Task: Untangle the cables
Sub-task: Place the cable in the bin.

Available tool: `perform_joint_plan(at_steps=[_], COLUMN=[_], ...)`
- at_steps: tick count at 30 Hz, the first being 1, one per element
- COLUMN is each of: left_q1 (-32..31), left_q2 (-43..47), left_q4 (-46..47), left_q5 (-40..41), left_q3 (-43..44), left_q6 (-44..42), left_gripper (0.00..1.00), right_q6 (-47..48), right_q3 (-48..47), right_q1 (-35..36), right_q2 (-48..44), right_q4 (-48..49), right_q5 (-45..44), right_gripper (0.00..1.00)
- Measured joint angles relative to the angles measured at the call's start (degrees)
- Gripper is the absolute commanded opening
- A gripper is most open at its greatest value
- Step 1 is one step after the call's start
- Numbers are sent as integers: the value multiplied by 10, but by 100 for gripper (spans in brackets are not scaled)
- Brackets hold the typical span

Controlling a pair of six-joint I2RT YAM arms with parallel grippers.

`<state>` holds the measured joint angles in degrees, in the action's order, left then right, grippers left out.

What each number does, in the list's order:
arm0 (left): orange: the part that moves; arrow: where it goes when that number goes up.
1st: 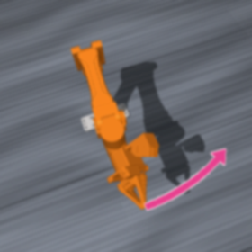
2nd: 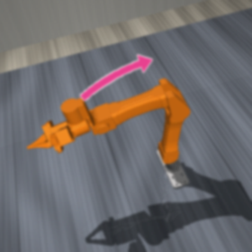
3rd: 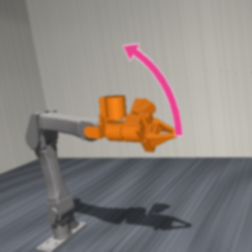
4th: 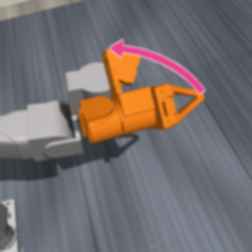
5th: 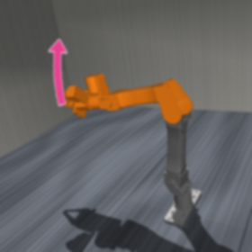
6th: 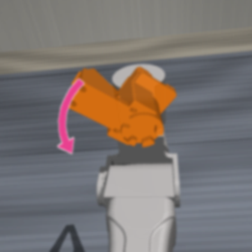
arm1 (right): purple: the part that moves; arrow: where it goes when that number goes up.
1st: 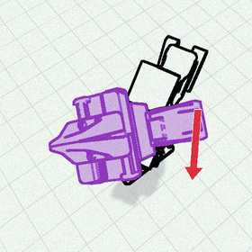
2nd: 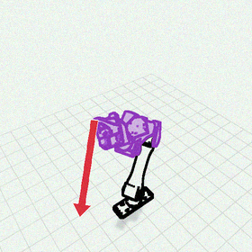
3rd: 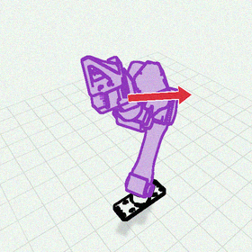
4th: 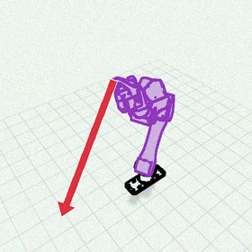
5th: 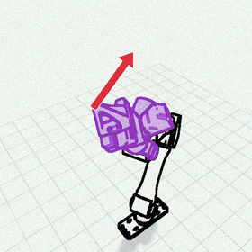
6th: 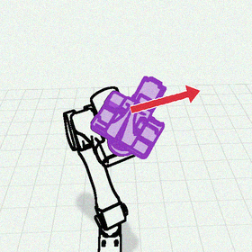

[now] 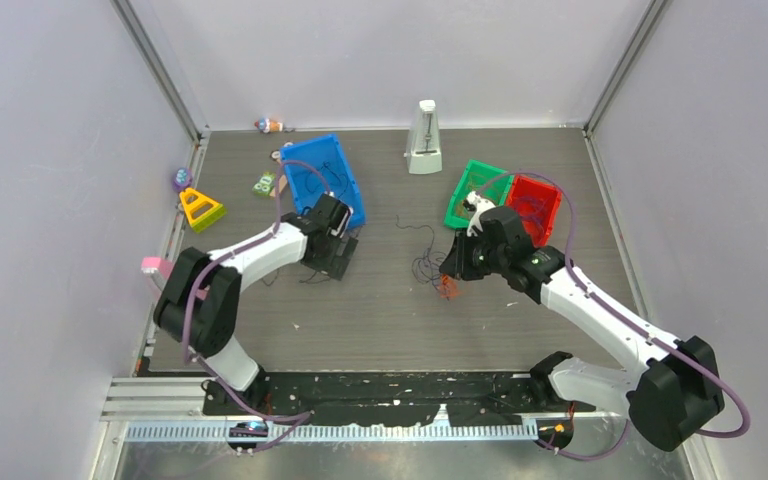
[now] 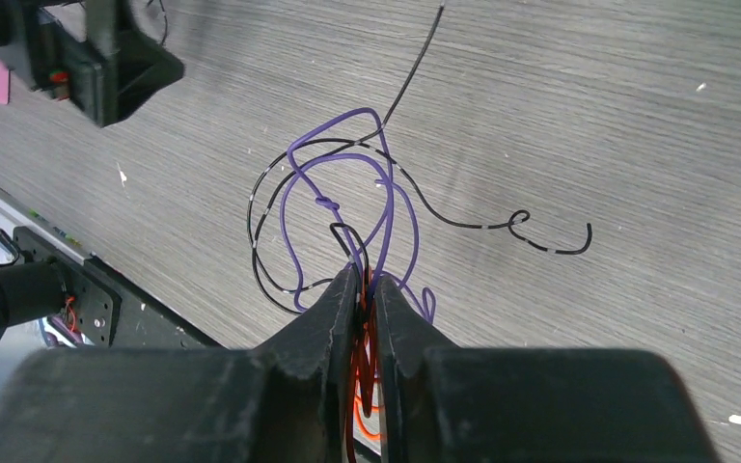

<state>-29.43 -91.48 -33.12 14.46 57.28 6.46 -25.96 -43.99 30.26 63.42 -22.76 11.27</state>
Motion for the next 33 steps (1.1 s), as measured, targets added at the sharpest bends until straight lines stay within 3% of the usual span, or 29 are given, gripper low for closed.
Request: perform_joint_plan(at_steps=[9,16,19,23,29,33], left_q1=[31,78,85,86,82,67], left_q2=[-71,-140,-193,-214,-205,-146], left_q4=[-1,-60,-81,-114,-124,-127], left_q5=[-41,-127,-164,-193,-203,-194], left_q3=[68,156,196,223,211,160], left_q6=[-26,-78,-97,-113,-104,-82], left_gripper=[98,74,55,1,0,0], right_q6=[7,8,12,16,17,17], right_q3=[-6,-9,-21,-33,-33,-33], right_q1=[0,0,0,0,0,0], right_q2=[0,0,-1,-2,-12,-16], right_q4=[-3,-16,-27,-29,-31,-31], right_q5=[5,7,7,6,2,-2], right_gripper=[15,13,13,12,11,11])
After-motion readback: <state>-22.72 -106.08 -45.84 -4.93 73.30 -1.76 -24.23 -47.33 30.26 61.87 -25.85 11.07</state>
